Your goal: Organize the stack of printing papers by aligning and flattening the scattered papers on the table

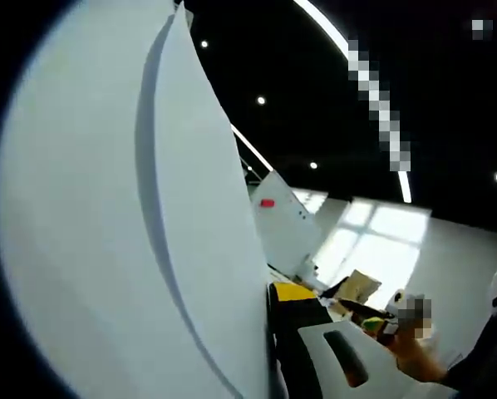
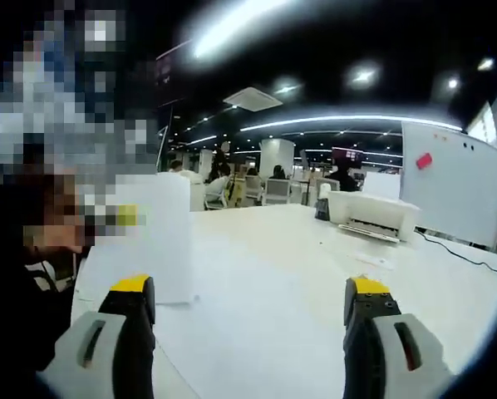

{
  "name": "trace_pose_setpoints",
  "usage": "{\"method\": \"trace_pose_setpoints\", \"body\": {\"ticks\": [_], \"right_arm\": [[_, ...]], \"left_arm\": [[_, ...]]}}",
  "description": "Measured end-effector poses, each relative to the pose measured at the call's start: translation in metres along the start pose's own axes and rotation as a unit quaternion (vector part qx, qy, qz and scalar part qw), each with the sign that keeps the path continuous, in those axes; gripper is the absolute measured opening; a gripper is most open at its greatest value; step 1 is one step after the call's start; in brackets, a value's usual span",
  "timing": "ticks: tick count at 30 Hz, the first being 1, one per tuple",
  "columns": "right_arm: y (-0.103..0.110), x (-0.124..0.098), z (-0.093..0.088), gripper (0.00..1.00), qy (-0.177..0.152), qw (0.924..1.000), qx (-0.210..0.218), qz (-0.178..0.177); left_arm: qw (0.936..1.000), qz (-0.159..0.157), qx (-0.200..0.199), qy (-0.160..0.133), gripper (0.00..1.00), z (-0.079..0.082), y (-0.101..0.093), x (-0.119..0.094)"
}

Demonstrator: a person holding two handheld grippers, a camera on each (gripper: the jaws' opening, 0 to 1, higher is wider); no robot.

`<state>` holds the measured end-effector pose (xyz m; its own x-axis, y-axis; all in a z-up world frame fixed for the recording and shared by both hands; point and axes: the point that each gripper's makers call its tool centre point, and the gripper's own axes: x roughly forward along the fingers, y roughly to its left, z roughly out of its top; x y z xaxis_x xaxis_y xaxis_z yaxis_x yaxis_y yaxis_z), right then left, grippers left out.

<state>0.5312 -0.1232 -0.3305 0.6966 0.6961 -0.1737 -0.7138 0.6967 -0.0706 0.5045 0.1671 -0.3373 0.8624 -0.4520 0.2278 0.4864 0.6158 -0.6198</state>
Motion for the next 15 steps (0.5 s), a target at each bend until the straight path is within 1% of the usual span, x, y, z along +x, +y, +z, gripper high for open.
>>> {"method": "trace_pose_setpoints", "body": {"ticks": [6, 15], "right_arm": [[-0.009, -0.006, -0.010, 0.90, 0.004, 0.9998, 0.013, -0.014], [-0.023, -0.009, -0.025, 0.89, 0.016, 0.9991, 0.025, -0.029]], "left_arm": [[1.0000, 0.000, 0.001, 0.000, 0.07, 0.000, 0.000, 0.000], [1.0000, 0.000, 0.000, 0.001, 0.07, 0.000, 0.000, 0.000]]}}
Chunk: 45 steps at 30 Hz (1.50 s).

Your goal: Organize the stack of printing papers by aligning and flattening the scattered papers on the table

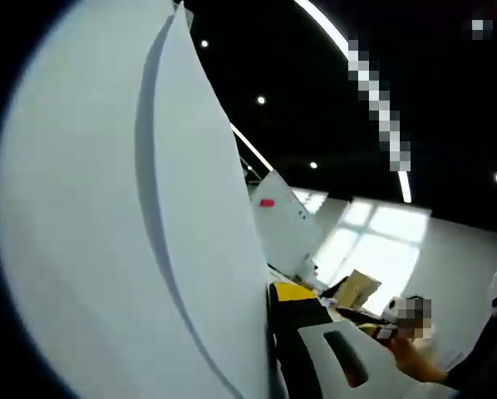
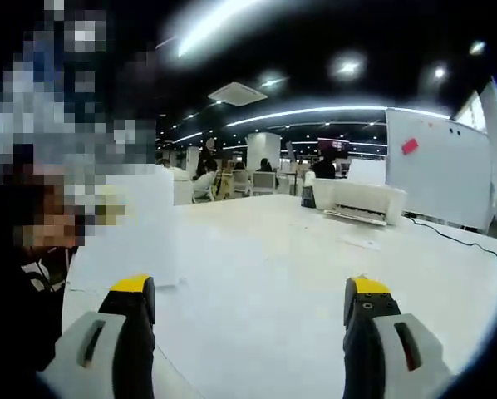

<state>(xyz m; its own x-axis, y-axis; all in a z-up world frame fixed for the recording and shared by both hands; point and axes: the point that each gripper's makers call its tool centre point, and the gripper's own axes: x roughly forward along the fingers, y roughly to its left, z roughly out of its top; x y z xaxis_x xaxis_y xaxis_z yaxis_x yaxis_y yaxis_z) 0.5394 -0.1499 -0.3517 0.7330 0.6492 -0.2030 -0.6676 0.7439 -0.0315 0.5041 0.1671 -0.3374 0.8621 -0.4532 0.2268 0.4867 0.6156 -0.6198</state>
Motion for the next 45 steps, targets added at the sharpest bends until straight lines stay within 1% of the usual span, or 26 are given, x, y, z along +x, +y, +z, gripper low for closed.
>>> {"method": "trace_pose_setpoints", "body": {"ticks": [7, 14, 21, 24, 26, 29, 32, 35, 40, 45], "right_arm": [[-0.012, 0.002, -0.012, 0.89, 0.011, 0.9999, 0.005, -0.010], [-0.034, 0.005, -0.030, 0.89, 0.028, 0.9990, 0.015, -0.033], [-0.050, 0.012, -0.047, 0.89, 0.049, 0.9976, 0.023, -0.042], [-0.056, 0.014, -0.052, 0.89, 0.053, 0.9972, 0.028, -0.044], [-0.060, 0.017, -0.054, 0.89, 0.054, 0.9971, 0.031, -0.045], [-0.067, 0.021, -0.058, 0.89, 0.064, 0.9963, 0.034, -0.047], [-0.072, 0.022, -0.058, 0.88, 0.062, 0.9961, 0.036, -0.052], [-0.074, 0.024, -0.058, 0.88, 0.054, 0.9963, 0.044, -0.051], [-0.079, 0.026, -0.058, 0.88, 0.054, 0.9960, 0.040, -0.058], [-0.082, 0.031, -0.058, 0.88, 0.057, 0.9953, 0.052, -0.058]], "left_arm": [[1.0000, 0.000, -0.001, 0.000, 0.07, 0.000, 0.000, 0.000], [1.0000, -0.001, -0.002, 0.000, 0.07, -0.001, -0.001, 0.000], [1.0000, -0.001, -0.001, 0.000, 0.07, -0.001, -0.001, 0.000], [1.0000, -0.001, 0.000, -0.001, 0.07, -0.001, -0.001, 0.000], [1.0000, -0.001, 0.000, -0.001, 0.07, 0.000, -0.001, 0.000], [1.0000, -0.001, -0.001, -0.001, 0.07, 0.000, -0.001, 0.000], [1.0000, 0.000, -0.001, -0.001, 0.07, 0.000, -0.001, 0.000], [1.0000, 0.000, -0.001, -0.002, 0.07, 0.000, 0.000, 0.000], [1.0000, 0.000, -0.001, -0.003, 0.07, 0.001, -0.001, 0.000], [1.0000, 0.000, 0.000, -0.003, 0.07, 0.001, -0.001, 0.000]]}}
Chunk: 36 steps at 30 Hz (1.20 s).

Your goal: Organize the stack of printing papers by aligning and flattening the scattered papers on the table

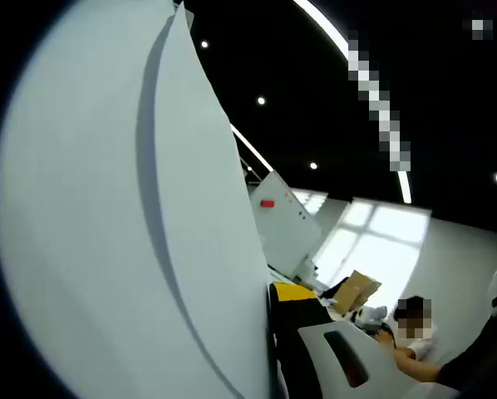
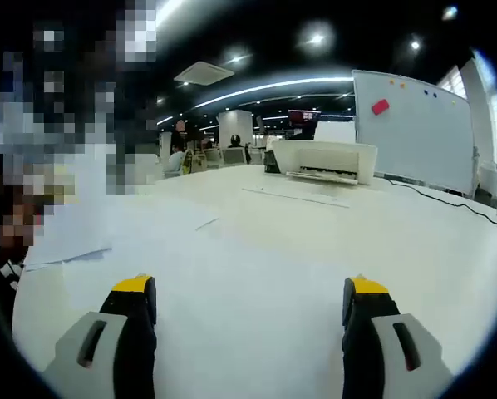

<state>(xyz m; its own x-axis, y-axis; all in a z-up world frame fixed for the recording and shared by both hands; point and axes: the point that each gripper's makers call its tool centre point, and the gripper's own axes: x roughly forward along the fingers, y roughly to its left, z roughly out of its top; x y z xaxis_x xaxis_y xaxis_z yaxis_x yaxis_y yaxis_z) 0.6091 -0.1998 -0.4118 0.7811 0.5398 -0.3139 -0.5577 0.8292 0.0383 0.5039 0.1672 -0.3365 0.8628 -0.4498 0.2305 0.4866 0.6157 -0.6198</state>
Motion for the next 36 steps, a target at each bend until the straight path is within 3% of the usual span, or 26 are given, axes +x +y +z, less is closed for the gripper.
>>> {"method": "trace_pose_setpoints", "body": {"ticks": [23, 36], "right_arm": [[-0.028, 0.022, 0.007, 0.86, 0.001, 0.9996, -0.006, -0.028], [-0.025, 0.019, 0.004, 0.81, 0.003, 0.9997, -0.007, -0.022]], "left_arm": [[1.0000, 0.001, 0.002, 0.002, 0.07, -0.001, -0.001, 0.000], [1.0000, 0.002, 0.005, 0.000, 0.07, -0.001, -0.001, 0.000]]}}
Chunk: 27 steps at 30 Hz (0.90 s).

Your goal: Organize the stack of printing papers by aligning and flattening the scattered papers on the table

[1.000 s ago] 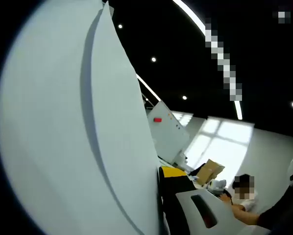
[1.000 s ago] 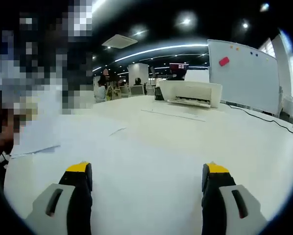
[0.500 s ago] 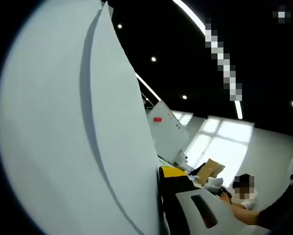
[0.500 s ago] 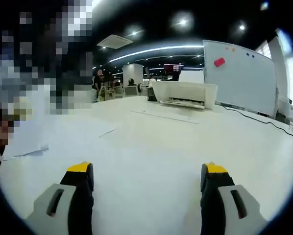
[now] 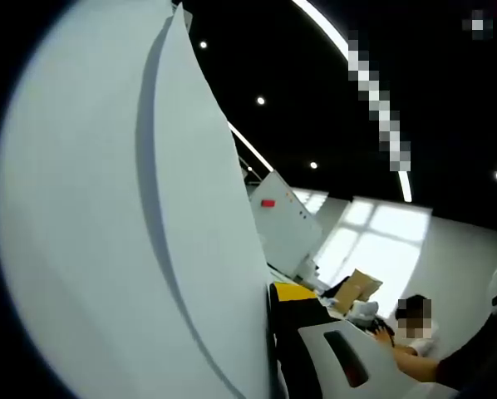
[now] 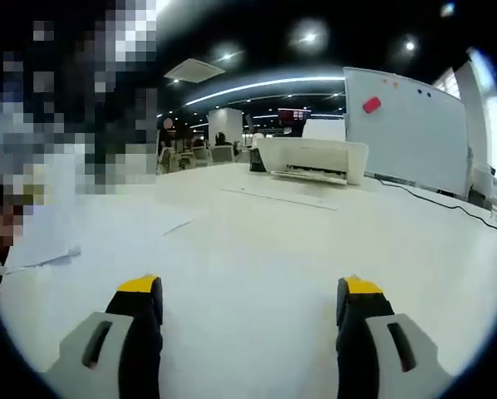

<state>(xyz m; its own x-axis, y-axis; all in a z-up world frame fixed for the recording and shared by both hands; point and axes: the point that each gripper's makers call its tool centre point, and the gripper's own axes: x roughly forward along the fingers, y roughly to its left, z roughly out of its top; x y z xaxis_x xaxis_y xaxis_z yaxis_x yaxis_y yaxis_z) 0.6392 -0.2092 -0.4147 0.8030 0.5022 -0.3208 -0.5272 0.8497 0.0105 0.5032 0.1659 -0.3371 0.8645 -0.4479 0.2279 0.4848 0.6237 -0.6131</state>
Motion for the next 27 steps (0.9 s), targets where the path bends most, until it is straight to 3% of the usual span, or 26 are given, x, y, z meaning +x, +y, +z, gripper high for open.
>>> {"method": "trace_pose_setpoints", "body": {"ticks": [5, 17, 27], "right_arm": [[0.004, 0.004, -0.006, 0.81, 0.020, 0.9997, -0.016, 0.001], [0.000, 0.007, -0.010, 0.77, 0.032, 0.9994, -0.013, 0.000], [0.006, 0.006, -0.009, 0.60, 0.029, 0.9994, -0.009, 0.014]], "left_arm": [[1.0000, 0.000, -0.001, 0.000, 0.07, 0.000, 0.001, 0.000], [1.0000, 0.000, -0.003, -0.002, 0.07, 0.002, 0.001, 0.001], [1.0000, 0.000, -0.004, -0.004, 0.07, 0.002, 0.001, 0.001]]}}
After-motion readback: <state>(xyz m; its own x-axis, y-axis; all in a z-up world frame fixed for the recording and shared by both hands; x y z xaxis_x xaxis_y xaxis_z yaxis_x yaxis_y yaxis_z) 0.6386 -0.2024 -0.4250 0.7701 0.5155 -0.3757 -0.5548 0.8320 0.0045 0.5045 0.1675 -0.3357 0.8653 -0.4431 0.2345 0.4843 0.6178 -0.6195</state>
